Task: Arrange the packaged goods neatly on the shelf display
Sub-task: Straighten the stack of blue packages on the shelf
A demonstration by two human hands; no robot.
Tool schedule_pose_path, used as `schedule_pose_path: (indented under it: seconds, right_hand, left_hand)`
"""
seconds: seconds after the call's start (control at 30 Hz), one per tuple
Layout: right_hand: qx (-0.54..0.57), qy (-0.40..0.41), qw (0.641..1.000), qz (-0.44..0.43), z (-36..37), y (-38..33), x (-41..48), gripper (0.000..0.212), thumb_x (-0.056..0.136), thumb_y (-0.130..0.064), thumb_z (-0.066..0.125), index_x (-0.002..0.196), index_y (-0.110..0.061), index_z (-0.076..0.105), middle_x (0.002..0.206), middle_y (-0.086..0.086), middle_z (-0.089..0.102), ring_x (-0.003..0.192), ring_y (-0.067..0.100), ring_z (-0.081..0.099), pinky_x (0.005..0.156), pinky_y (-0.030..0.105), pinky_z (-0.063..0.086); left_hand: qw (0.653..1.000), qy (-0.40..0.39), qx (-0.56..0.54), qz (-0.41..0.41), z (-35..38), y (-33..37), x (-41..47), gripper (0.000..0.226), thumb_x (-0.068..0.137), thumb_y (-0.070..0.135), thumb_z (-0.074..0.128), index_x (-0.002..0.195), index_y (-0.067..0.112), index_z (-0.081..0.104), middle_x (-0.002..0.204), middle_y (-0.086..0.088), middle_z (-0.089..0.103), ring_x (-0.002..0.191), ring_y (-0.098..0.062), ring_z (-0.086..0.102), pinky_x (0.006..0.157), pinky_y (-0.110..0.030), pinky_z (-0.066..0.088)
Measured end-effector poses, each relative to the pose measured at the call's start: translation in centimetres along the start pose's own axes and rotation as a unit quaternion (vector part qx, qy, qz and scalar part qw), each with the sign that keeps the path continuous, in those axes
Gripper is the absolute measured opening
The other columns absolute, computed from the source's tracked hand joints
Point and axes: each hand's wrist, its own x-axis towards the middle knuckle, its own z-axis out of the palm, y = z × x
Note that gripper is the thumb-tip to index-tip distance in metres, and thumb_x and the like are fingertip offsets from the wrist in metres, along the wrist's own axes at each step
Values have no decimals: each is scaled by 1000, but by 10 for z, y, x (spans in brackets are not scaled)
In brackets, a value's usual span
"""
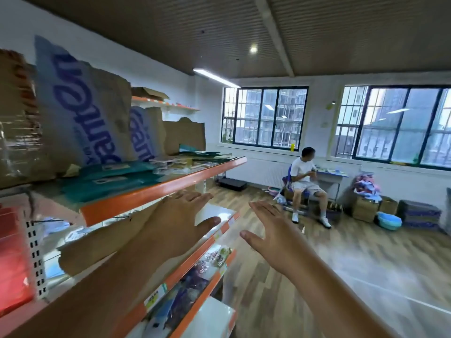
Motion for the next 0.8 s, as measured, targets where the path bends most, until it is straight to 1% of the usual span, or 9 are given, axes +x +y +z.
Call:
schedule_pose_path:
  seconds: [0.07,0.23,0.37,0.47,0.53,0.6,0.67,0.73,0.8]
  right_hand:
    - [-2,-3,1000,-2,16,13,35,73,92,-58,58,155,-36,28,161,-14,26,148,5,22,115,27,28]
    - [-28,-20,999,-15,56,36,122,71,93,-55,58,154,-33,30,161,-11,28,148,6,22,115,27,28]
    - [-26,-38,999,-24,85,50,176,72,93,-57,57,155,-36,27,162,-10,26,149,7,22,116,28,28]
    - [-36,-38,998,-36,97,58,208,71,94,-55,56,156,-36,26,162,-10,25,148,9,25,112,28,31]
    - [-36,-34,998,-44,106,62,227,70,95,-54,56,156,-36,27,162,-11,25,147,9,27,110,26,32]
    - [-23,-26,998,-58,115,66,245,69,95,-53,58,155,-35,29,162,-11,27,147,8,28,110,25,32]
    - [-3,-15,997,-74,126,72,267,68,94,-51,59,154,-33,32,160,-10,31,146,9,29,111,25,31]
    - [15,-5,996,-87,139,80,292,68,94,-50,61,154,-33,34,160,-9,34,145,9,32,112,26,33]
    - [36,3,995,-96,150,88,316,68,93,-50,62,153,-34,35,160,-8,34,145,12,34,113,30,36]
  left_hand:
    - [1000,17,3,3,18,-17,32,99,76,92,0,152,42,39,155,18,43,142,-10,40,119,-34,32]
    - [999,19,-20,-32,67,-61,102,85,81,84,17,145,38,47,147,15,52,134,-15,47,110,-42,41]
    - [998,10,17,-63,94,-88,150,79,84,83,26,146,37,44,147,9,54,133,-19,49,111,-42,40]
    - [996,25,56,-66,106,-98,175,69,89,75,41,144,34,48,140,5,60,124,-20,56,105,-39,44]
    - [994,36,78,-68,114,-97,187,70,90,75,41,146,33,46,142,5,59,124,-19,57,102,-38,47]
    - [991,27,112,-68,124,-92,196,75,89,77,41,149,33,42,149,2,54,133,-21,52,107,-39,44]
    - [988,12,140,-62,139,-85,208,79,88,78,42,153,33,36,158,-3,43,146,-29,37,117,-43,31]
    - [987,15,151,-62,153,-81,221,80,88,77,42,154,33,33,161,-5,38,150,-32,29,121,-45,22]
    - [986,24,148,-68,164,-78,234,80,88,76,41,155,34,30,161,-4,37,150,-32,27,122,-46,19]
